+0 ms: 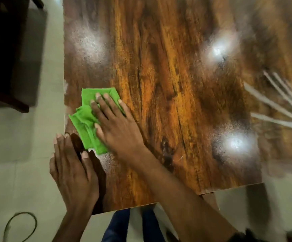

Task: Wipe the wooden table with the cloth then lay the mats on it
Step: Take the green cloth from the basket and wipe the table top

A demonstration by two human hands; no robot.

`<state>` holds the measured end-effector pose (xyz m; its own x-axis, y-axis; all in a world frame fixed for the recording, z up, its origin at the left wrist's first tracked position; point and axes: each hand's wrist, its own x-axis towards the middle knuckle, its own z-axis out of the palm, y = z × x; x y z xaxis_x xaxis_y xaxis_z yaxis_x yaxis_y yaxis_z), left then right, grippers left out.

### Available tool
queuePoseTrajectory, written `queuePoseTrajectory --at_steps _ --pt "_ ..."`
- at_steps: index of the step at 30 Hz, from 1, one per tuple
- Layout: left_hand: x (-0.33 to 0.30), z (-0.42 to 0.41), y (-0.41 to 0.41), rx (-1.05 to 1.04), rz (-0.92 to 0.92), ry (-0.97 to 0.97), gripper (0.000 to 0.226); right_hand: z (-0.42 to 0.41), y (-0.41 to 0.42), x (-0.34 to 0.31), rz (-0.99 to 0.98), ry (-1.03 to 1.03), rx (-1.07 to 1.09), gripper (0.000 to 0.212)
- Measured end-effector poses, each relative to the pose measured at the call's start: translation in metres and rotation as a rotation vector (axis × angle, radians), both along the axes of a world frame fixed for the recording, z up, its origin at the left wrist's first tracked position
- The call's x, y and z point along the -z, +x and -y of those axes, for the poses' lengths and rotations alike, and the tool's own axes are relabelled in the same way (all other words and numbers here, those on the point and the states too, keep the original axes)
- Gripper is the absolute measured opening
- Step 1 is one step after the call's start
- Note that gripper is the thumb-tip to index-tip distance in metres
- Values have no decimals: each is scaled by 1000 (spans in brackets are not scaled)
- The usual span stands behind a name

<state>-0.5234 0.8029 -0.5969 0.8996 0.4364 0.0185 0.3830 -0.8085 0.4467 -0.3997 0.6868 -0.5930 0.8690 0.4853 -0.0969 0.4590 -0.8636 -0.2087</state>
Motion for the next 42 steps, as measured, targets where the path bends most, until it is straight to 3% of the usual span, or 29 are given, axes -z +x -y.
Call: queuePoseTrajectory --at_steps 6,11,17,20,23,29,32,38,42 --pt "-12 33 18 159 6 19 62 114 -104 -6 -41 -38 100 69" --pt "-8 88 22 338 48 6 62 258 -134 -5 26 -17 467 63" --pt "-7 226 30 606 59 -32 64 363 -162 -1 134 -57 655 59" --pt "-3 303 44 723 58 53 65 385 -136 7 149 -59 661 60" --pt "5 348 69 707 25 97 66 406 -79 11 145 -64 613 63" --pt "16 364 81 672 -1 176 66 421 36 3 95 -56 490 71" --pt "14 364 81 675 -31 182 67 424 7 3 105 -64 486 66" --pt "15 367 82 673 -55 205 69 446 -127 -3 32 -89 492 65" --pt "17 369 83 671 -55 227 69 446 -105 -1 19 -80 502 67"
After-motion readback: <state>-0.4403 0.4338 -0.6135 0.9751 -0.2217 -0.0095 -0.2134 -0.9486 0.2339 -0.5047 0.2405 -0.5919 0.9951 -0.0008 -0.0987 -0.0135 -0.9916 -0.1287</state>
